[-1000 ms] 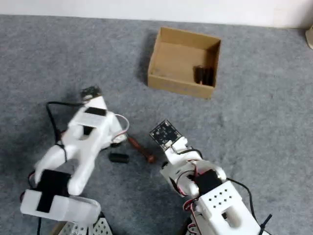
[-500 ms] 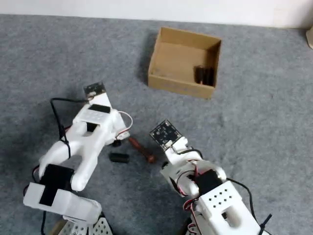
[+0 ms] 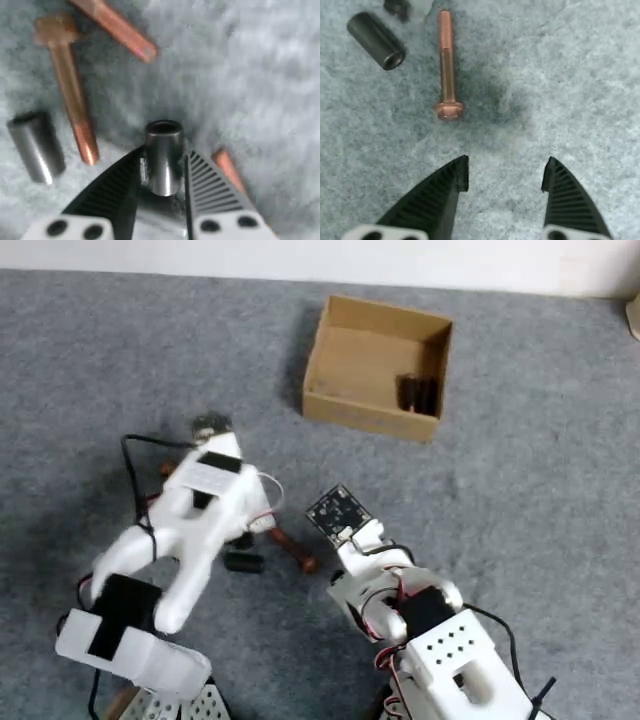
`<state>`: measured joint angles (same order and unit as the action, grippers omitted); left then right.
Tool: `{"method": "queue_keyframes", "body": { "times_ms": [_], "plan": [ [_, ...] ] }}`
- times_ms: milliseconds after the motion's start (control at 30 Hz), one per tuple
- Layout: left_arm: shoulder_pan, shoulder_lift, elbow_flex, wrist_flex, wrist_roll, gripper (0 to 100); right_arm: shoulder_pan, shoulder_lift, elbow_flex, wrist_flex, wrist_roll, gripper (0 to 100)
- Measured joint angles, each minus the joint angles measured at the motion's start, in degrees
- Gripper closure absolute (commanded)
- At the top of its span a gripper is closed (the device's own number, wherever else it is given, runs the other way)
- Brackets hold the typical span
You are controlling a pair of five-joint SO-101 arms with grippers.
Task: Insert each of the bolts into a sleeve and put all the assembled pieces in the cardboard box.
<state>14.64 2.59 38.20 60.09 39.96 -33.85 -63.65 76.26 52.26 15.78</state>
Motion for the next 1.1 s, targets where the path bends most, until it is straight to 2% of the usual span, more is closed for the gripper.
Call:
{"method": "queue_keyframes", "body": {
  "times_ms": [133, 233, 333, 533, 733, 833, 1033, 1100],
  "plan": [
    [8.9, 0.0, 0.1, 5.5, -6.8, 100, 0.0, 0.0, 0.0, 0.0, 0.0, 77.8],
    [11.4, 0.0, 0.1, 6.6, -11.2, 100, 0.0, 0.0, 0.0, 0.0, 0.0, 77.8],
    [11.8, 0.4, -0.3, 7.2, -13.9, 100, 0.0, 0.0, 0.0, 0.0, 0.0, 77.8],
    [11.4, 0.8, -3.3, 11.7, -14.8, 100, 0.2, 0.0, 0.0, 0.0, -0.2, 77.8],
    [7.0, 0.9, -8.3, 18.5, -16.4, 100, 0.3, 0.0, 0.0, 0.0, -0.2, 77.8],
    [4.1, 0.9, -9.7, 19.0, -24.0, 100, 0.3, 0.0, 0.0, 0.0, -0.2, 77.8],
    [0.0, 0.9, -16.6, 19.5, -51.6, 100, 0.3, 0.0, 0.0, 0.0, -0.2, 77.8],
    [-0.1, 0.9, -17.4, 20.7, -57.6, 100, 0.3, 0.0, 0.0, 0.0, -0.2, 77.8]
  ]
}}
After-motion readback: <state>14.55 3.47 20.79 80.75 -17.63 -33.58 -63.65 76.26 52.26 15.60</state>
